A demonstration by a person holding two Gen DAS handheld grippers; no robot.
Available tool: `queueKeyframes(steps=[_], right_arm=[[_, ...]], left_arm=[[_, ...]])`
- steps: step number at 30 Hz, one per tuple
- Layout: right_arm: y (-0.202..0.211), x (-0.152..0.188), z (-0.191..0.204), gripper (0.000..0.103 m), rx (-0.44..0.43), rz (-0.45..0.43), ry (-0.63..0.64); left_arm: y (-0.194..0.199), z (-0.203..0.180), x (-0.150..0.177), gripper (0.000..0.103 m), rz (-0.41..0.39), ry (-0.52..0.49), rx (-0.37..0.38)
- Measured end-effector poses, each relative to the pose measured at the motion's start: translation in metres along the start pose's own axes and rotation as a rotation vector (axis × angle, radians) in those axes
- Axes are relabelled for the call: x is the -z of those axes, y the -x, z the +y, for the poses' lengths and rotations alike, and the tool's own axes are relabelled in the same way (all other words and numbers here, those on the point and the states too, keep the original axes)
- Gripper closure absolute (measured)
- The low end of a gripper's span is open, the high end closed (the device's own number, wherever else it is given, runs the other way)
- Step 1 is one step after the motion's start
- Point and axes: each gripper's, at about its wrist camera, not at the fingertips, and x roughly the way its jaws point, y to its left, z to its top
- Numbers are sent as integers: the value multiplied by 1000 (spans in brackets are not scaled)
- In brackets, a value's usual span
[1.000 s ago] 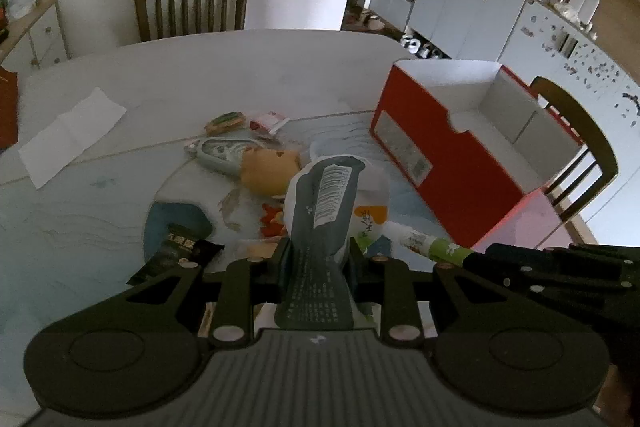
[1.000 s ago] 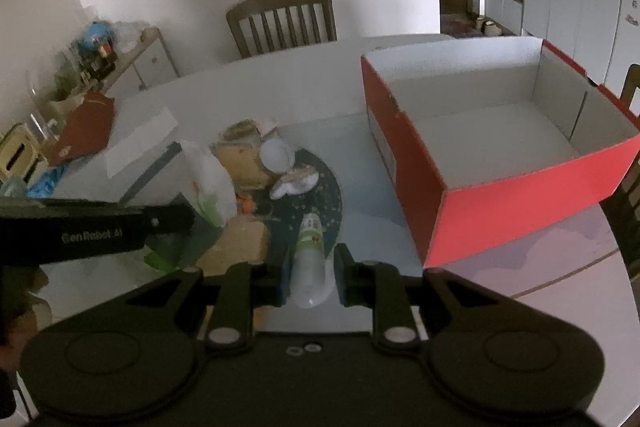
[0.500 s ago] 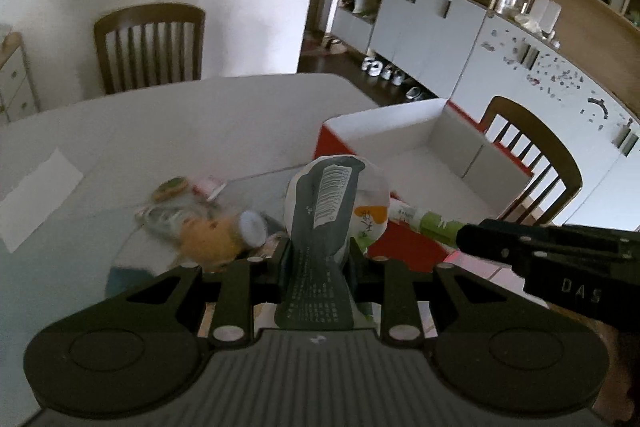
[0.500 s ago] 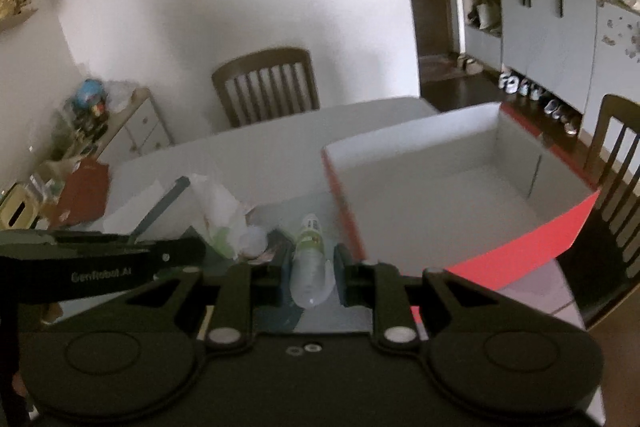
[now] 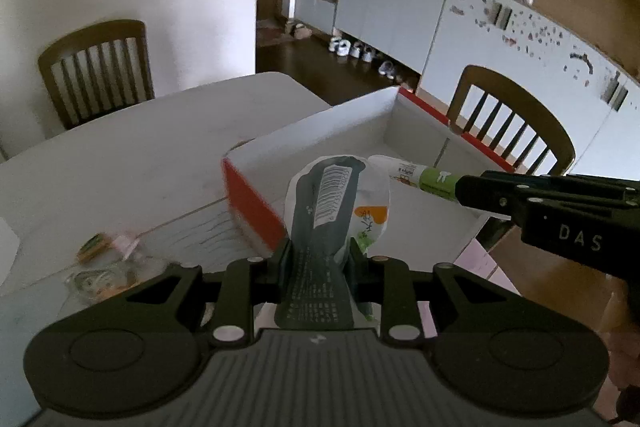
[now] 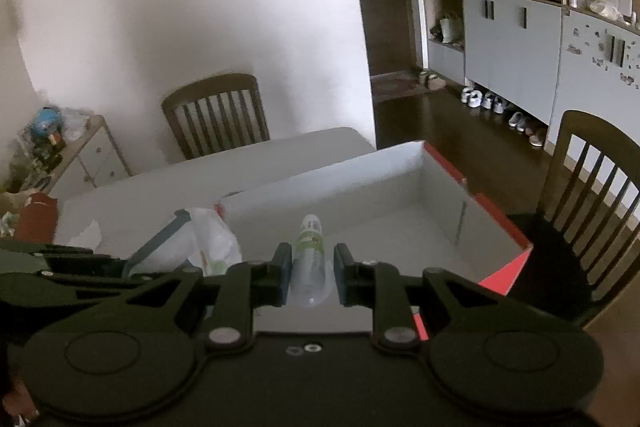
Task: Organize objects
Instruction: 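Carry the bag and tube over the red shoebox with both grippers, then lower both items into the shoebox and open both grippers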
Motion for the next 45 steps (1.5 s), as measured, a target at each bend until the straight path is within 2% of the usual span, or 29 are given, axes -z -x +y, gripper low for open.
queueKeyframes(steps=[7, 8, 12, 15, 22, 25, 30, 39, 42, 43, 44, 45], right_arm=[[-25, -1, -32, 82, 30, 36, 20], [-30, -1, -34, 87, 30, 45, 26], [-50, 0, -45, 87, 26, 86, 41], [-68, 2, -55, 87, 32, 127, 31], [-80, -4, -78, 87, 23, 88, -10], [-87, 0, -82, 87, 16, 120, 1], [-103, 11, -82, 87, 15, 197, 39], [-109, 9, -76, 86, -23, 236, 94], [-107, 6, -80, 85, -31, 236, 87], [-106, 5, -82, 84, -34, 234, 84], [-104, 4, -83, 82, -39, 232, 80], [-102, 3, -85, 81, -47, 230, 75]], left_arm=[[-44, -27, -18, 77, 54, -44, -15], [-51, -31, -20, 77, 58, -58, -29], [-74, -43, -28, 77, 77, -84, -34], [-95, -53, -33, 77, 124, -117, -46], [-134, -57, -36, 77, 168, -149, -115], [-151, -58, -37, 77, 215, -166, -106], [-169, -62, -31, 77, 278, -182, -104], [-180, -59, -28, 77, 325, -164, -92], [-179, -57, -30, 71, 321, -148, -95], [-178, -56, -30, 62, 320, -139, -94], [-179, -53, -33, 45, 318, -132, -91], [-177, -52, -35, 38, 310, -125, -85]])
